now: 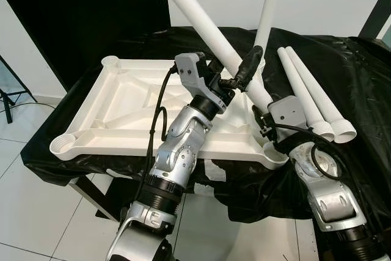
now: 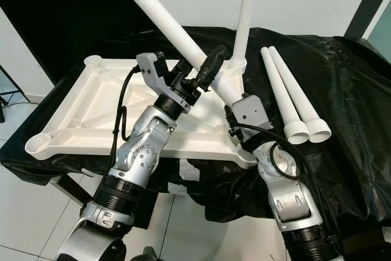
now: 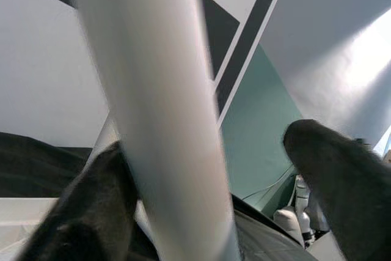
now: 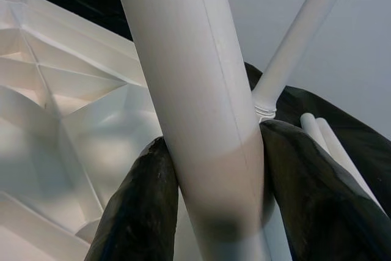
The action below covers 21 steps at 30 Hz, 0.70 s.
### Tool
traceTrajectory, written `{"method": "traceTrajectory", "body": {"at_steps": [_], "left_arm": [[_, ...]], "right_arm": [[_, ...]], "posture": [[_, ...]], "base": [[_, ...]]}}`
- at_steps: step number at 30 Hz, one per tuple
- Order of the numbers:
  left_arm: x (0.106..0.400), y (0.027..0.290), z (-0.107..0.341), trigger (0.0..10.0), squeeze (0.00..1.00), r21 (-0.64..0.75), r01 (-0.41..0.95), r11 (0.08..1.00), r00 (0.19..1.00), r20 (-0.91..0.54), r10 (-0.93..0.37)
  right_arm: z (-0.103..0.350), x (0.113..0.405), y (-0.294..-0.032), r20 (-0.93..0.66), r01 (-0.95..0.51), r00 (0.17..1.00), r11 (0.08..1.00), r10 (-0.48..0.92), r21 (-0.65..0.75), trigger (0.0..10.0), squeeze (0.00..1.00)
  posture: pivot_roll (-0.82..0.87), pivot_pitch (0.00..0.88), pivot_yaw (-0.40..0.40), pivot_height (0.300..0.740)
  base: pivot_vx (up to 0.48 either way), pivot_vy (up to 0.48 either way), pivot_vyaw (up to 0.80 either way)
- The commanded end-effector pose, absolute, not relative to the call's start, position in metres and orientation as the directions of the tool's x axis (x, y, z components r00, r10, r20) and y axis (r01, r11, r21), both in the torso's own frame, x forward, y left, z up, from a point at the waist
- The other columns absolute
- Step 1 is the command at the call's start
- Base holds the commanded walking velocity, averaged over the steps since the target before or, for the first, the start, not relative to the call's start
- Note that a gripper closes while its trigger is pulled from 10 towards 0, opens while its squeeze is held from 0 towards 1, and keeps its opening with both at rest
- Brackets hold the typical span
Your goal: Building children table
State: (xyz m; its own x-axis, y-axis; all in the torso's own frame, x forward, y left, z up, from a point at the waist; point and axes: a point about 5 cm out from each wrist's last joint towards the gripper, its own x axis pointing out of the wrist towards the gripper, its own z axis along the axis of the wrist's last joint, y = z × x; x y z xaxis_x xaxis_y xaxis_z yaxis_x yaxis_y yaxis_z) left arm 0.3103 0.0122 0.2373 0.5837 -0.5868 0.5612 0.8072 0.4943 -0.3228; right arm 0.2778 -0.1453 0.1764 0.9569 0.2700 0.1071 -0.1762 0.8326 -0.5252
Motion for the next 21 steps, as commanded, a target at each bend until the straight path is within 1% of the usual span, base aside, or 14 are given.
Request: {"method": "traceTrajectory", "body": {"at_steps": [1, 2, 7, 15, 16, 21], "left_arm": [[0.3003, 0.0039, 0.2427, 0.0, 0.00, -0.204, 0.914, 0.351, 0.399, 0.617, -0.679], [0.2988, 0.0043, 0.2430, 0.0, 0.00, -0.208, 0.920, 0.333, 0.387, 0.626, -0.677], [0.2964, 0.0054, 0.2426, 0.0, 0.00, -0.212, 0.930, 0.302, 0.365, 0.638, -0.678], [0.2949, 0.0064, 0.2396, 0.0, 0.00, -0.215, 0.932, 0.293, 0.361, 0.637, -0.681], [0.2947, 0.0064, 0.2395, 0.0, 0.00, -0.216, 0.932, 0.292, 0.361, 0.637, -0.681], [0.2948, 0.0066, 0.2394, 0.0, 0.00, -0.220, 0.931, 0.292, 0.364, 0.636, -0.680]], "right_arm": [[0.1731, 0.2754, -0.1409, 0.089, -0.213, 0.948, 0.816, 0.306, -0.536, 10.0, 0.00], [0.1736, 0.2752, -0.1420, 0.089, -0.212, 0.948, 0.814, 0.307, -0.541, 10.0, 0.00], [0.1738, 0.2744, -0.1434, 0.088, -0.215, 0.946, 0.807, 0.312, -0.550, 10.0, 0.00], [0.1766, 0.2739, -0.1443, 0.088, -0.230, 0.940, 0.804, 0.329, -0.548, 10.0, 0.00], [0.1778, 0.2736, -0.1437, 0.090, -0.243, 0.937, 0.815, 0.337, -0.527, 10.0, 1.00], [0.1809, 0.2732, -0.1429, 0.093, -0.256, 0.933, 0.821, 0.348, -0.510, 10.0, 1.00]], "posture": [[0.12, 0.000, 0.028, 0.740], [0.12, 0.000, 0.030, 0.740], [0.12, 0.000, 0.034, 0.740], [0.12, 0.000, 0.031, 0.740], [0.12, 0.000, 0.030, 0.740], [0.12, 0.000, 0.028, 0.740]], "base": [[0.000, 0.000, 0.00], [0.000, 0.000, 0.00], [0.000, 0.000, 0.00], [0.000, 0.000, 0.00], [0.000, 0.000, 0.00], [0.000, 0.000, 0.00]]}}
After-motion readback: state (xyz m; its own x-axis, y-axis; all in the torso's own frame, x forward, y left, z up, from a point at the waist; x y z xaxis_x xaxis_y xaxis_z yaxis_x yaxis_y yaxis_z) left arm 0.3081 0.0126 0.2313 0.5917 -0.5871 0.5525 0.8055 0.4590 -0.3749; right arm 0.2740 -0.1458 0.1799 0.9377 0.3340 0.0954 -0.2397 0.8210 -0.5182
